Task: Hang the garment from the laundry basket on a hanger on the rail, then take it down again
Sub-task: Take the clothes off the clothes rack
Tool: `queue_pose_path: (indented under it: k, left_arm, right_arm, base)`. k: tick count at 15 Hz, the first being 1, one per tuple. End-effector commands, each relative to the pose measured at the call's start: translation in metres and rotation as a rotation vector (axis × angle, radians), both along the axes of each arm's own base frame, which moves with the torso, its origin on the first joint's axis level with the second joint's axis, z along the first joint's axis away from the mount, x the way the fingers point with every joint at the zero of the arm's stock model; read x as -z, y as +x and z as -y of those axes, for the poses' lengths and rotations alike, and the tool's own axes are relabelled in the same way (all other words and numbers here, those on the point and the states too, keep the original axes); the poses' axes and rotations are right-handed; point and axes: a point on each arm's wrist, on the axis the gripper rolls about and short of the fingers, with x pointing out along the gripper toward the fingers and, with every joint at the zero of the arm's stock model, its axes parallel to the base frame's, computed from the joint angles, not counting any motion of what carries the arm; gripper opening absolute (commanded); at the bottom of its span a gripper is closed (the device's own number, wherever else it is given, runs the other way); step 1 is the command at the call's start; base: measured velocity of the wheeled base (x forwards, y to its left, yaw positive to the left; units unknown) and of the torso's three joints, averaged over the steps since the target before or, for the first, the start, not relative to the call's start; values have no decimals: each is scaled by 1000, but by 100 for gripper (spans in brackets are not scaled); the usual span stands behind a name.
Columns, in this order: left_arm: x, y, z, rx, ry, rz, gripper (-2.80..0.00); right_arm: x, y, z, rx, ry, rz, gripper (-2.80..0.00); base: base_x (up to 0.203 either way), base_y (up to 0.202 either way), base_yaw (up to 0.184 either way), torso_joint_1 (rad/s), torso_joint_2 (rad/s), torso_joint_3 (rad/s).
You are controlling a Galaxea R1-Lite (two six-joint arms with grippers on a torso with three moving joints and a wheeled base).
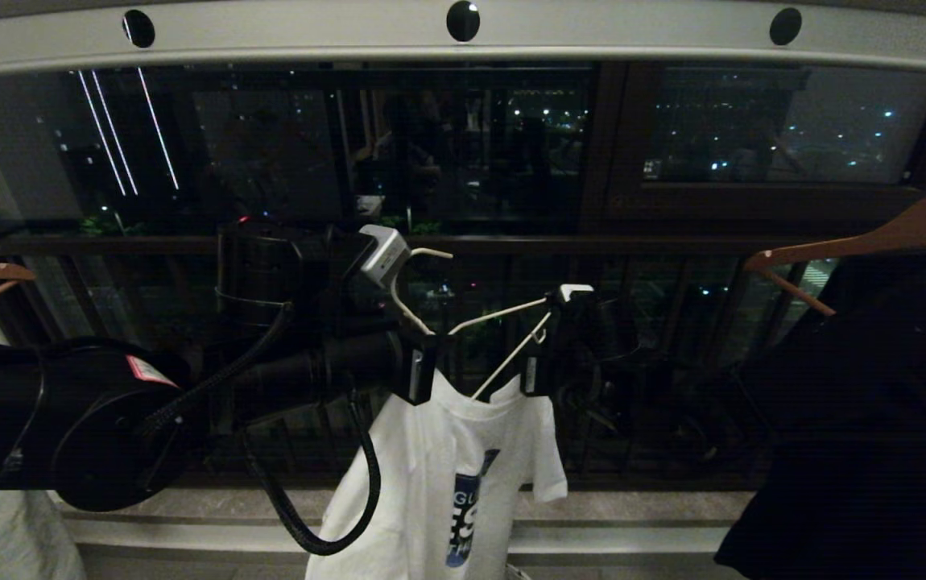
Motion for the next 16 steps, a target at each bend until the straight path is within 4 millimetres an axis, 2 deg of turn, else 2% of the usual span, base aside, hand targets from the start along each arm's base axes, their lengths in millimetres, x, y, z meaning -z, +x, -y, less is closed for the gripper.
queue_pose_path:
  k: [1,3,6,10,13,16]
  left_arm:
    - [-2,2,1,-4,-23,-5,-280]
    - [0,5,3,-10,-32,-23,-280]
    - [14,16,10,-50,-2,-49,-280]
    - [17,24,14,-101,6,-49,-280]
    - [19,35,20,-162,-49,-68,-280]
    - [26,51,28,-246,-110,12,-280]
  right_arm:
    - [-1,-20,-15,-60,-8,-5,-280]
    - [-5,-27,-20,-79,-3,1,-280]
    - [-17,-39,-23,-106,11,21,-280]
    - [-10,-42,-26,-122,2,2,-280]
    - [-7,-61,-42,-190,-13,-10,-280]
    - [-2,-67,-45,-232,-44,-17,-280]
  base:
    - [0,0,0,0,0,0]
    - [0,0,0,0,0,0]
    - [0,0,0,0,0,0]
    - [0,0,0,0,0,0]
    - [0,0,0,0,0,0]
    - [0,0,0,0,0,0]
